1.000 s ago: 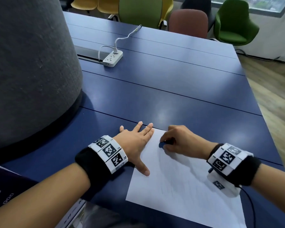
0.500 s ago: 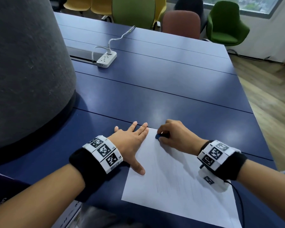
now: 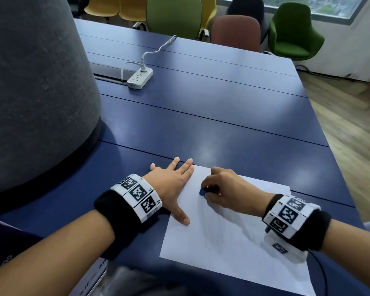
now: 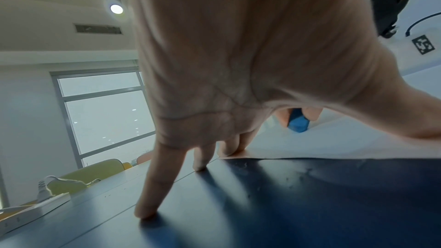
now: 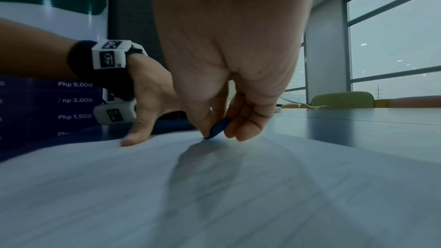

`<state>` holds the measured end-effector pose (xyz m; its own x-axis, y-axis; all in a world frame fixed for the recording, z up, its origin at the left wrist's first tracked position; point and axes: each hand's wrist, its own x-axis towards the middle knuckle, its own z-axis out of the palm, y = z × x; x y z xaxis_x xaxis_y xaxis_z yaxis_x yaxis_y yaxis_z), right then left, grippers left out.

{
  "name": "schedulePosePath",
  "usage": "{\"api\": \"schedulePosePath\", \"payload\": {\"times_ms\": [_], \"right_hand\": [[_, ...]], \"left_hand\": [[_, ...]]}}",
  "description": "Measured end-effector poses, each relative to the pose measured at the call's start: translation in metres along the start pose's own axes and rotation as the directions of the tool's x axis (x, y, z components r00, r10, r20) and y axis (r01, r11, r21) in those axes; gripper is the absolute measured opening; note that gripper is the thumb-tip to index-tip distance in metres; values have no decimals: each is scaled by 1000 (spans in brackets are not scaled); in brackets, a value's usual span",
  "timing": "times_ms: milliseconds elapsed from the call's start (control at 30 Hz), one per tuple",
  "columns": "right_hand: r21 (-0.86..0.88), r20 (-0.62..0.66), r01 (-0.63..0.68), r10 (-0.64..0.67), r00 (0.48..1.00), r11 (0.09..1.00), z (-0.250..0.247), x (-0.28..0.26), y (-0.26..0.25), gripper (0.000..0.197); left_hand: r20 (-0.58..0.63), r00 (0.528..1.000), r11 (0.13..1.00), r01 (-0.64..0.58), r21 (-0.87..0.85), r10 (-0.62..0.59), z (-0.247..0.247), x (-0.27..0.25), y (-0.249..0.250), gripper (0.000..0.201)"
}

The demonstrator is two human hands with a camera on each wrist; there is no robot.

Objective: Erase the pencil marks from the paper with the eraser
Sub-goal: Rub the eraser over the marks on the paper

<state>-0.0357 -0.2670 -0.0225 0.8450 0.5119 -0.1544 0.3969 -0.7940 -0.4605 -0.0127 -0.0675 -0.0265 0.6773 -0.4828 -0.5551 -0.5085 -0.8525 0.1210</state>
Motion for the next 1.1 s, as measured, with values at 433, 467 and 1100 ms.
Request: {"api": "schedulePosePath", "payload": {"times_ms": [433,467,1100], "right_hand": [[-8,-29,9,-9,1000,1000,-10,3,-1,15],[-7,-52,-10,10,999,1000,-11,6,1,15],[30,21,-39,39,999,999,-12,1,-9,17]], "left_hand": [[3,1000,1000,4,-11,-4,0,0,0,146],[2,1000,1000,4,-10,-4,0,0,0,146],[0,1000,1000,2,-3,-2,0,-1,0,145]]}}
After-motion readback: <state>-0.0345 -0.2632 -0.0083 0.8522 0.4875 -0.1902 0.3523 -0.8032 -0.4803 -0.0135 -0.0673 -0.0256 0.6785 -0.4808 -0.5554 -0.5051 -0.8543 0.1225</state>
